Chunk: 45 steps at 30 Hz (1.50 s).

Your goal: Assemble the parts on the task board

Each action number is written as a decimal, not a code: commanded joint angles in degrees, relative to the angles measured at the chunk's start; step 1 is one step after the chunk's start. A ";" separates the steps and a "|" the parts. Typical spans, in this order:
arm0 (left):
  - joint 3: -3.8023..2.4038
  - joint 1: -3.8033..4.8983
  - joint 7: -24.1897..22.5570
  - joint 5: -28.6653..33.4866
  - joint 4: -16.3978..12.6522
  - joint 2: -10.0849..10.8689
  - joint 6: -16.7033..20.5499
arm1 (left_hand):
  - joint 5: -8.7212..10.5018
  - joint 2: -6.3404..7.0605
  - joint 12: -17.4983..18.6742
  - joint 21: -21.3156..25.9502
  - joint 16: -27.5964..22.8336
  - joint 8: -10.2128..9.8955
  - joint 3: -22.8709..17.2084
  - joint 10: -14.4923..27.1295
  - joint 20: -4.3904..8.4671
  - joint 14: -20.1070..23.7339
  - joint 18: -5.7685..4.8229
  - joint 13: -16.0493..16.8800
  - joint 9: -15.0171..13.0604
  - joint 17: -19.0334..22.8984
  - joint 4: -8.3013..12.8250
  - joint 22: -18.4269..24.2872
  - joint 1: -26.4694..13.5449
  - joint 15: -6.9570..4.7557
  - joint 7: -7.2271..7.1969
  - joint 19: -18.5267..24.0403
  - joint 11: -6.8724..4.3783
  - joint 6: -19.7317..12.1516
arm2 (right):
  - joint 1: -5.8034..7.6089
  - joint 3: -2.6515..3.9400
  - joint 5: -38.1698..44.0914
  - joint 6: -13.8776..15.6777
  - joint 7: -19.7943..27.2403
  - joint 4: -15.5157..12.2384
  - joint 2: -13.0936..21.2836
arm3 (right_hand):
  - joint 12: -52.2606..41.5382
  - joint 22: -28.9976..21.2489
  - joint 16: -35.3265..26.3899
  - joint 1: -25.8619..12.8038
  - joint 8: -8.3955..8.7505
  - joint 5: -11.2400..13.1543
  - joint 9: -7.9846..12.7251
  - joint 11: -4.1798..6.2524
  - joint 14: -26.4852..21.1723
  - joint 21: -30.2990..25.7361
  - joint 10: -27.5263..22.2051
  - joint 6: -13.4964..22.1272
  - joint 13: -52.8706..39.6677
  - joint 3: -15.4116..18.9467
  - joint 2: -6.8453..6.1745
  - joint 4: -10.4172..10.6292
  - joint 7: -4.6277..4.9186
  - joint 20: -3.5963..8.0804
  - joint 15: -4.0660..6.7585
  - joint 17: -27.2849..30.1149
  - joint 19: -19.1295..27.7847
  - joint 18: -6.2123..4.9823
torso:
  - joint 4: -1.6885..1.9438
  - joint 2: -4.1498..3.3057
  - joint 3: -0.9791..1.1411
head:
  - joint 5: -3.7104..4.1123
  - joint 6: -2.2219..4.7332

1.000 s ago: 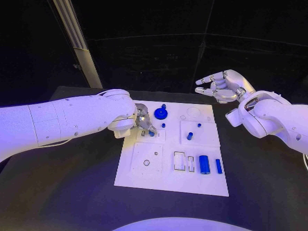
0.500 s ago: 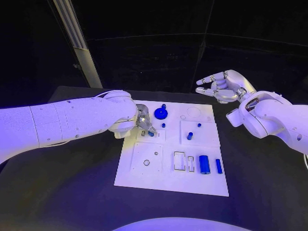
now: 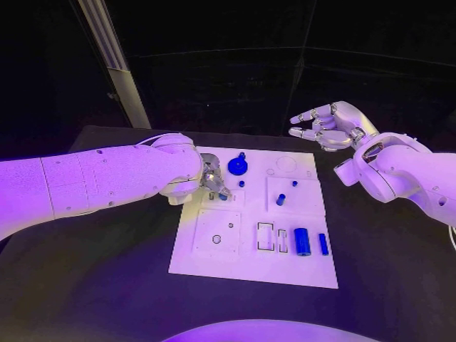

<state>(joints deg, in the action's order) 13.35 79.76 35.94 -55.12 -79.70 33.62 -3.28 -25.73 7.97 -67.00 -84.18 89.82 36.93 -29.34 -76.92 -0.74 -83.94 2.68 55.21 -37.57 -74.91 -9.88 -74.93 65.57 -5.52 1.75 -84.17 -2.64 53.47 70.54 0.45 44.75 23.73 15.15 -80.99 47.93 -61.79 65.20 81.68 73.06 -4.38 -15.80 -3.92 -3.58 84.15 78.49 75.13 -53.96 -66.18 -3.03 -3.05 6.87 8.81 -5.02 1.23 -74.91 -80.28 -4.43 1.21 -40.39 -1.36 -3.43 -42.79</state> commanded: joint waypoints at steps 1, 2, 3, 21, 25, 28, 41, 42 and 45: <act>0.12 -0.15 -0.20 -1.54 -0.58 0.11 0.71 | -0.40 0.17 -0.39 -0.36 0.18 0.18 -9.59 -0.54 0.21 -6.06 -0.70 0.26 -0.10 -15.09 9.90 -5.89 0.06 -0.25 -0.17 -2.55 0.00 0.34 | 0.11 0.04 -0.21 -0.43 0.69 0.00 -0.05 | -0.03 -0.07 -0.25 0.07 -0.27 -0.14 -0.09 0.22 2.82 -0.32 -0.04 -0.09 0.07 0.37 0.42 0.09 -0.28 0.18 -0.09 -1.10 0.27 -0.28 | 0.02 0.00 0.04 | -0.02 -0.05; 0.12 -0.15 -0.25 -1.67 -0.67 0.13 0.75 | -0.41 0.23 -0.44 -0.37 0.18 0.20 -9.59 -0.59 0.21 -6.06 -0.70 0.34 -0.11 -15.09 9.94 -5.90 0.01 -0.26 -0.18 -2.55 0.00 0.37 | 0.11 0.04 -0.21 -0.44 0.70 0.01 -0.06 | -0.03 -0.07 -0.25 0.07 -0.27 -0.14 -0.09 0.22 2.82 -0.32 -0.04 -0.09 0.07 0.37 0.42 0.09 -0.28 0.18 -0.09 -1.10 0.27 -0.28 | 0.03 0.01 0.03 | -0.01 -0.08; 0.12 -0.16 -0.28 -1.80 -0.77 0.15 0.76 | -0.44 0.34 -0.55 -0.38 0.18 0.23 -9.57 -0.69 0.21 -6.06 -0.71 0.49 -0.13 -15.09 10.00 -5.91 -0.07 -0.26 -0.20 -2.56 -0.02 0.44 | 0.11 0.04 -0.21 -0.45 0.70 0.02 -0.08 | -0.03 -0.07 -0.25 0.07 -0.27 -0.14 -0.09 0.22 2.82 -0.32 -0.04 -0.09 0.07 0.37 0.42 0.09 -0.28 0.18 -0.09 -1.10 0.27 -0.28 | 0.04 0.03 0.03 | -0.02 -0.12; 0.12 -0.27 -0.14 -2.21 -0.20 -0.29 -1.21 | -0.01 0.88 -2.14 -0.71 0.18 0.16 -3.45 -2.10 0.68 -6.06 -0.85 2.90 0.12 -15.09 7.48 -6.67 -5.33 -0.82 -1.32 -2.85 -0.78 2.69 | 0.11 0.04 -0.31 -0.60 0.69 0.07 -0.17 | 0.10 -0.14 -0.31 -0.04 -0.29 -0.16 -0.09 0.22 2.81 -0.37 -0.10 -0.11 0.19 0.43 0.48 0.16 -0.28 0.18 -0.09 -1.02 0.29 -0.29 | -0.03 -0.02 0.11 | -0.05 -0.48; 0.12 -0.29 -0.17 -2.19 0.26 -0.49 -1.19 | 0.08 0.62 -2.39 -0.73 0.18 -0.15 -0.07 -2.19 0.76 -6.06 -0.87 3.30 0.41 -15.09 5.41 -6.77 -7.73 -0.87 -1.39 -2.88 -0.82 3.32 | 0.11 0.04 -0.42 -0.52 0.75 0.12 -0.26 | 0.19 -0.31 -0.37 -0.13 -0.29 -0.17 -0.09 0.22 2.79 -0.46 -0.15 -0.11 0.26 0.46 0.57 0.23 -0.28 0.18 -0.08 -0.93 0.35 -0.32 | 0.01 0.02 0.12 | -0.02 -0.49; 0.12 -0.29 -0.17 -2.17 0.59 -0.63 -1.21 | 0.08 0.44 -2.49 -0.76 0.18 -0.34 1.69 -2.20 0.79 -6.06 -0.88 3.47 0.56 -15.09 4.48 -6.85 -8.67 -0.90 -1.42 -2.91 -0.84 3.58 | 0.11 0.04 -0.55 -0.44 0.82 0.17 -0.32 | 0.18 -0.35 -0.39 -0.16 -0.29 -0.18 -0.09 0.22 2.79 -0.48 -0.15 -0.11 0.26 0.47 0.61 0.26 -0.28 0.18 -0.08 -0.90 0.36 -0.33 | 0.00 0.02 0.11 | -0.01 -0.53; 0.12 -0.32 0.07 -2.16 1.10 -0.95 -1.61 | 0.05 -0.12 -2.85 -0.94 0.18 -0.89 8.70 -2.31 0.86 -6.06 -0.97 4.18 0.93 -15.09 1.69 -7.30 -10.06 -0.98 -1.49 -3.05 -0.90 4.37 | 0.11 0.04 -0.99 -0.50 1.00 0.30 -0.43 | 0.87 -1.00 -0.73 -0.33 -0.26 -0.20 -0.08 0.21 2.68 -0.81 -0.53 -0.06 0.84 0.52 0.80 0.39 -0.26 0.19 -0.08 -0.40 0.61 -0.45 | -0.02 0.03 0.09 | 0.05 -0.70; 0.12 -0.32 0.08 -2.16 1.12 -0.95 -1.57 | 0.07 -0.14 -2.91 -0.95 0.18 -0.90 9.28 -2.34 0.87 -6.06 -0.97 4.28 0.94 -15.09 1.43 -7.32 -10.18 -0.97 -1.49 -3.06 -0.90 4.45 | 0.11 0.04 -1.00 -0.52 1.01 0.32 -0.43 | 0.90 -1.04 -0.77 -0.34 -0.26 -0.20 -0.07 0.21 2.66 -0.84 -0.55 -0.05 0.88 0.53 0.82 0.40 -0.26 0.19 -0.08 -0.34 0.63 -0.45 | 0.01 0.02 0.10 | 0.14 -0.74; 0.12 -0.33 0.05 -2.16 1.18 -0.91 -1.35 | 0.16 -0.05 -2.97 -0.93 0.18 -0.97 11.33 -2.39 0.86 -6.06 -0.97 4.41 1.00 -15.09 0.42 -7.33 -10.87 -0.95 -1.46 -3.06 -0.87 4.66 | 0.11 0.04 -1.03 -0.57 1.03 0.36 -0.44 | 0.90 -1.04 -0.77 -0.34 -0.26 -0.20 -0.07 0.21 2.66 -0.84 -0.55 -0.05 0.88 0.53 0.82 0.40 -0.26 0.19 -0.08 -0.34 0.63 -0.45 | 0.02 0.03 0.08 | 0.13 -0.71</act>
<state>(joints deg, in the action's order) 13.47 79.39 35.93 -57.02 -78.55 32.72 -4.10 -25.78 7.94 -69.84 -84.86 89.82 36.15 -18.26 -79.05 -0.15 -84.15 2.67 59.56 -36.62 -74.91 -9.37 -74.93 55.11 -6.14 0.41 -83.92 -3.59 57.68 70.54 0.45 44.16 23.51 15.48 -80.61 47.53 -61.16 64.19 81.03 72.76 -4.38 -15.85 -3.94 -3.37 84.15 77.86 74.92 -53.96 -65.35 -2.73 -2.76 7.17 8.81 -4.80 1.23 -74.91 -80.05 -4.43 1.17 -40.36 -1.26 -3.30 -43.52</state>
